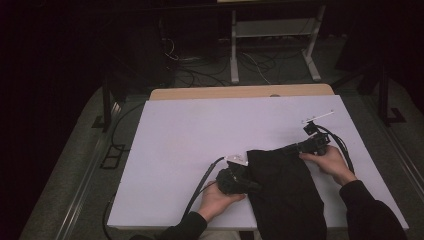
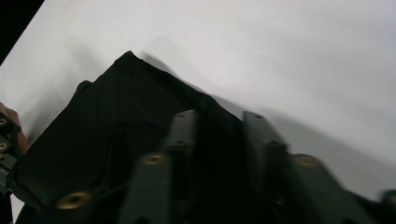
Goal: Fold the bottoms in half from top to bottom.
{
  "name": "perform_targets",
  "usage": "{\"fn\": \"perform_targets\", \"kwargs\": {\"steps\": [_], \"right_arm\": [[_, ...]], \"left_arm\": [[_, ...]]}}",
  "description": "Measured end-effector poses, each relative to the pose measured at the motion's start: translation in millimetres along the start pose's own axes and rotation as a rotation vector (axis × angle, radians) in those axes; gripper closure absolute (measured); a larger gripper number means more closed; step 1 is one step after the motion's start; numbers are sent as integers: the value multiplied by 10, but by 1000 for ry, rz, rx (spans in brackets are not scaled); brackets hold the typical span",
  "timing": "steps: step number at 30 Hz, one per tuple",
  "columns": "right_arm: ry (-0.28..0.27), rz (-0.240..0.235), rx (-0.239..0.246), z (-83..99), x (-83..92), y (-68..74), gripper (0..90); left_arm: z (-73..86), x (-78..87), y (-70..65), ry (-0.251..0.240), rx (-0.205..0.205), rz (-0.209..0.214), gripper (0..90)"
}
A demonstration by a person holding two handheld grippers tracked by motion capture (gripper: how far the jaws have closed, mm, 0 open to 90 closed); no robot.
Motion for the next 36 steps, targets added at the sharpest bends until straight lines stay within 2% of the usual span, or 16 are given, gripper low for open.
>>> {"fn": "perform_targets", "kwargs": {"steps": [4,7,12,18,24,30,36], "right_arm": [[-2,9,5,4,5,11,798],[-3,20,18,9,20,43,832],[-37,12,33,1,89,102,843],[-84,-46,14,-17,205,190,851],[-88,-82,-3,0,257,281,853],[-88,-88,-23,33,296,399,854],[-87,-136,-32,100,367,549,855]], "left_arm": [[2,-4,1,1,1,0,875],[3,-8,-3,3,2,1,875],[5,-13,-6,5,0,1,874],[8,-20,-7,7,2,4,873],[13,-30,-6,10,3,2,869],[17,-33,-7,18,-3,-6,856],[16,-34,-14,20,-15,-17,837]]}}
Point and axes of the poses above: each handheld gripper's, and its own axes: x roughly backward along the jaws, z roughly out of its underside, y roughly to its left, the point moved 4 cm from there along -x, roughly forward along the jaws, and after that the axes turned 15 degrees about -x, right-handed, at the moved point
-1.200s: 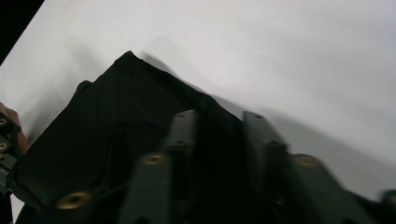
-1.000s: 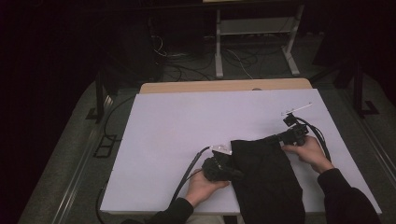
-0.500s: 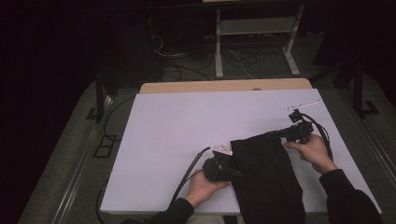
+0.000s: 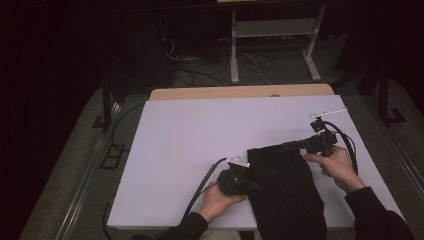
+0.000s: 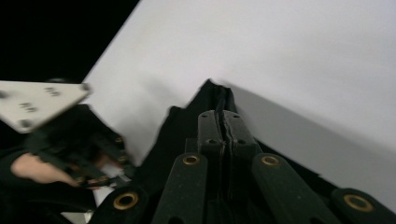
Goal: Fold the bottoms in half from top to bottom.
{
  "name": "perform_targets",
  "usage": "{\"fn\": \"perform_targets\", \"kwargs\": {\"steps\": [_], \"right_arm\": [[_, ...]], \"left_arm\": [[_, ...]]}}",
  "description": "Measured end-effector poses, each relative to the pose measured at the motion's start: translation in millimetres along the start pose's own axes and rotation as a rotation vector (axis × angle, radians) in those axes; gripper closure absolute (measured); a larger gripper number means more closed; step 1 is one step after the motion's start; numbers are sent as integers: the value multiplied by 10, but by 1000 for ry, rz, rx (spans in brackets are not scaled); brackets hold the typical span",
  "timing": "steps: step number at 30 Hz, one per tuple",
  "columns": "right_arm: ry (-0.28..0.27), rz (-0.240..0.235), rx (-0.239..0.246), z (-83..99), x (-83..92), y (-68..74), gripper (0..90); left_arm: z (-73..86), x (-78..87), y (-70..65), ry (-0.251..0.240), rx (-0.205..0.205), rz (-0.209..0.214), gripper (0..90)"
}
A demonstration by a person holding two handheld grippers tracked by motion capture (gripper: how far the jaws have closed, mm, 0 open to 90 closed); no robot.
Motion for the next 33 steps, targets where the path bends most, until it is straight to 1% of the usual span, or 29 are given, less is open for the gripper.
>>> {"fn": "perform_targets", "kwargs": {"steps": [1,5,8,10,13,18,20,25,27,29,31,32,33], "right_arm": [[2,-7,3,7,6,16,855],[14,-32,16,65,58,158,855],[15,-42,30,106,97,243,855],[19,-54,29,139,122,299,855],[24,-59,35,194,151,362,855],[15,-71,32,277,188,426,856],[6,-69,32,300,200,437,857],[7,-85,30,373,222,445,858],[5,-89,24,401,230,432,858],[-1,-101,12,428,252,413,858],[-10,-108,4,447,277,396,858],[-14,-109,2,454,287,391,858],[-15,-111,2,465,302,382,859]], "left_arm": [[0,-1,2,-2,-1,-1,837],[-2,-2,1,-3,0,-2,837],[-6,-3,-5,-2,-5,-2,829],[-10,-5,-9,-3,-6,-2,828],[-13,-9,-12,-4,-6,-3,828],[-15,-10,-14,-5,-3,-2,815],[-16,-10,-13,-5,-1,-2,812],[-19,-8,-15,-7,5,-2,800],[-22,-3,-21,-6,1,-11,767],[-33,4,-34,-12,-14,-22,711],[-49,18,-61,-11,-44,-50,655],[-63,30,-77,-15,-49,-67,624],[-70,41,-83,-15,-51,-71,592]]}}
Point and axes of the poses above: each handheld gripper's, and its own axes: x roughly backward along the jaws, z roughly out of its underside, y roughly to its left, the point moved 4 cm from there along -x, roughly forward along the jaws, and after that the axes turned 15 degrees about -x, right-handed, at the moved point
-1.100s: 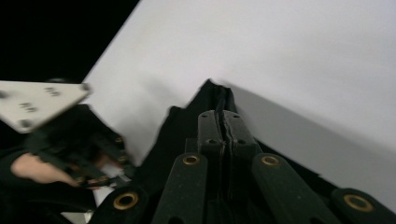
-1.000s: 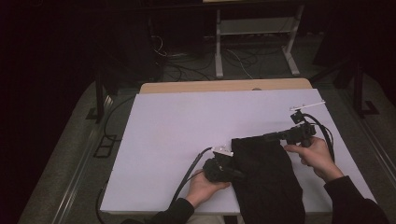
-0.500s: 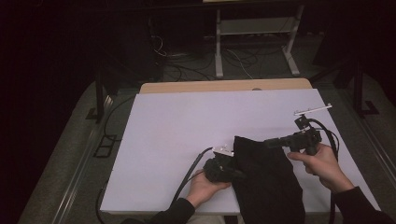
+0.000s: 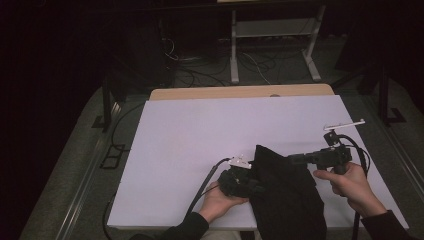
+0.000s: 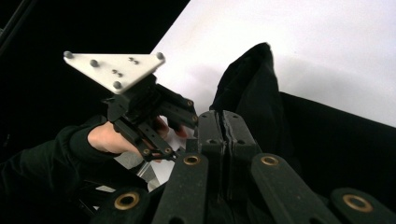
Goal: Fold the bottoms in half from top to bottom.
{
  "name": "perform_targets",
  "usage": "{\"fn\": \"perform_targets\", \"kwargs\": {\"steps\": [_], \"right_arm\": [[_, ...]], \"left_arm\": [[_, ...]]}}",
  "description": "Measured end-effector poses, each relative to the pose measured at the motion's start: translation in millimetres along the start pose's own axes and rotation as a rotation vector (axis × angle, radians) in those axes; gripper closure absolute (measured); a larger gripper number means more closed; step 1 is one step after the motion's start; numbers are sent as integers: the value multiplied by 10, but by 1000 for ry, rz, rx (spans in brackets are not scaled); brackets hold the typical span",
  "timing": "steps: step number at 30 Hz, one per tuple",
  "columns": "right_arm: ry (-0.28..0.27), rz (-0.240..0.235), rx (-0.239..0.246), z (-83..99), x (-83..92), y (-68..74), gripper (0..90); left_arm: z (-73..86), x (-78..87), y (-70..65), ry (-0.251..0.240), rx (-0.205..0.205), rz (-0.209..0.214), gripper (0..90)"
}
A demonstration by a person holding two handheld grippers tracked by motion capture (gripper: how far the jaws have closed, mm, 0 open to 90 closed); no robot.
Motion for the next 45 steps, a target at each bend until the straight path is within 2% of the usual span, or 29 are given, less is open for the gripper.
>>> {"fn": "perform_targets", "kwargs": {"steps": [5,9,12,16,21,32,39,45], "right_arm": [[-8,-11,-9,45,57,-17,859],[-6,-18,-10,90,91,-11,859],[0,-30,-9,126,116,12,859],[5,-43,1,182,173,67,859],[40,-77,0,308,197,124,859],[95,-116,13,624,208,215,859],[124,-123,26,819,248,215,858],[137,-132,16,935,209,139,859]], "left_arm": [[-43,96,22,-48,17,1,478],[-86,179,44,-74,-6,-35,432],[-114,241,74,-109,-3,-54,399],[-146,362,169,-184,22,-94,346],[-172,446,316,-237,74,-149,335],[-158,427,584,-260,130,-219,322],[-133,436,618,-254,130,-238,316],[-129,391,602,-244,126,-225,316]]}}
Point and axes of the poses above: each handheld gripper's, and its own axes: x roughly backward along the jaws, z roughly out of its underside, y roughly to its left, the point moved 4 cm from there along -x, roughly forward along the jaws, and after that the axes turned 15 degrees about -x, right-handed, at the moved point
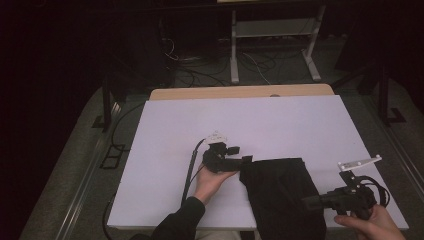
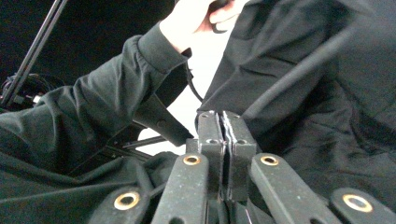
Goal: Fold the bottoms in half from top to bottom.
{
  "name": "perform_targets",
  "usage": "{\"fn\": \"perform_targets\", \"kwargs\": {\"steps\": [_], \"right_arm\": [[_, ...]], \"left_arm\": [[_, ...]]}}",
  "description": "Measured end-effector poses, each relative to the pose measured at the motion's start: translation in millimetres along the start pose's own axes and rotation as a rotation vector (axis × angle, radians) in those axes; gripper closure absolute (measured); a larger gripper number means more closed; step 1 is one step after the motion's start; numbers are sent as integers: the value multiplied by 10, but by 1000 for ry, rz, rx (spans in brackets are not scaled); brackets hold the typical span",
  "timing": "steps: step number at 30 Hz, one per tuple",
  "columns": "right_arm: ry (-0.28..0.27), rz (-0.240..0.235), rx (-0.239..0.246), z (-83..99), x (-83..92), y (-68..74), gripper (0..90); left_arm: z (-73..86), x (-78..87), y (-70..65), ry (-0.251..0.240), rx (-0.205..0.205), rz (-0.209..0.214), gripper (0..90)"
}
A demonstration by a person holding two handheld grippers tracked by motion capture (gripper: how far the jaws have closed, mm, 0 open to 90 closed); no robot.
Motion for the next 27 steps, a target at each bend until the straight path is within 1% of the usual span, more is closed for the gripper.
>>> {"fn": "perform_targets", "kwargs": {"steps": [3,7,9,11,14,15,16,17,18,20,22,25,27], "right_arm": [[22,4,2,52,-25,-39,859],[75,33,16,133,-67,-76,858],[96,62,28,167,-83,-94,857],[135,85,33,199,-104,-111,856],[185,133,39,241,-138,-145,852],[197,137,39,248,-145,-153,847],[215,155,42,259,-155,-167,837],[219,163,47,261,-157,-176,827],[224,169,48,264,-155,-185,800],[224,176,51,258,-135,-199,729],[221,172,55,247,-90,-195,647],[175,178,53,196,-5,-195,606],[144,161,58,149,32,-204,597]], "left_arm": [[10,-10,-8,7,-3,3,316],[10,-18,-15,7,-6,2,316],[12,-22,-21,10,-9,3,316],[16,-29,-28,14,-11,5,316],[20,-35,-34,19,-16,8,316],[19,-37,-36,19,-17,8,316],[19,-36,-36,19,-17,8,316],[18,-34,-36,18,-16,9,316],[16,-32,-36,17,-16,7,316],[13,-24,-33,14,-12,7,316],[10,-16,-29,12,-12,5,316],[3,-6,-27,6,-12,2,316],[1,-8,-29,5,-12,2,316]]}}
Point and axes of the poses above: each handheld gripper's, and its own axes: x roughly backward along the jaws, z roughly out of its underside, y roughly to its left, the point moved 4 cm from there along -x, roughly forward along the jaws, and after that the axes turned 15 degrees about -x, right-handed, at the moved point
